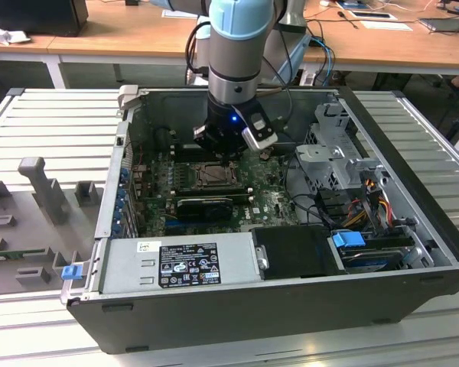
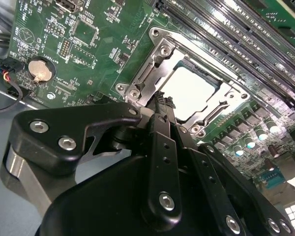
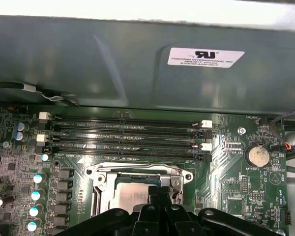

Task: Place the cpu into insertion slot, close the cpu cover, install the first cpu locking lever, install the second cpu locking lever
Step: 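Install the second cpu locking lever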

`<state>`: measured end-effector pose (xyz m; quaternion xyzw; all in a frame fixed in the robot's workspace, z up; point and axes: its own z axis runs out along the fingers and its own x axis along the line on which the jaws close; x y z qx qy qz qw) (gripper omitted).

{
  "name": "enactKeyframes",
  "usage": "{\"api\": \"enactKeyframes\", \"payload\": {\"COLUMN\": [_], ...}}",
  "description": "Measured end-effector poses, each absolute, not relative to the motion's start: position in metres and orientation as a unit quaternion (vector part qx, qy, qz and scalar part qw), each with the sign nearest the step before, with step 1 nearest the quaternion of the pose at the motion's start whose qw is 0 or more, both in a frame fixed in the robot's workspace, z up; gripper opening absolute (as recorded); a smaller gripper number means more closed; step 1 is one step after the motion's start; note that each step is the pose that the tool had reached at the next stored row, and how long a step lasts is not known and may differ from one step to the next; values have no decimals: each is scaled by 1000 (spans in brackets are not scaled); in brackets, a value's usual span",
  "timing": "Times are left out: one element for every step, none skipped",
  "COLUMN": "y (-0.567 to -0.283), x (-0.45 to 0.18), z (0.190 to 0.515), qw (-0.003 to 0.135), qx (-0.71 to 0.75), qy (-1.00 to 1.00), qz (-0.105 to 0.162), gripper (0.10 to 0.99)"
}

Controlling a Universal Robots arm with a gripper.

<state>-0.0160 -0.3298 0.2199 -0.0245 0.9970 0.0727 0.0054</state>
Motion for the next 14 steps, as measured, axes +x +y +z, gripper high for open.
{"api": "enactKeyframes", "payload": {"y": [-331,-331,-331,-332,-332,-332,-332,-332,-333,-333,-333,-334,-334,-335], "x": [-16,-16,-16,-16,-16,-16,-16,-16,-16,-16,-16,-16,-16,-16], "z": [220,220,220,220,220,222,226,228,228,228,228,228,227,227], "qw": [5,5,5,5,5,5,5,5,5,5,5,5,5,5], "qx": [-24,-24,-24,-24,-24,-24,-24,-24,-24,-25,-25,-24,-24,-24], "qy": [997,997,997,997,997,997,997,997,997,997,997,997,997,997], "qz": [73,73,73,73,73,73,73,73,73,73,73,73,73,73], "gripper": [106,106,106,106,106,106,106,106,106,106,106,106,106,106]}}
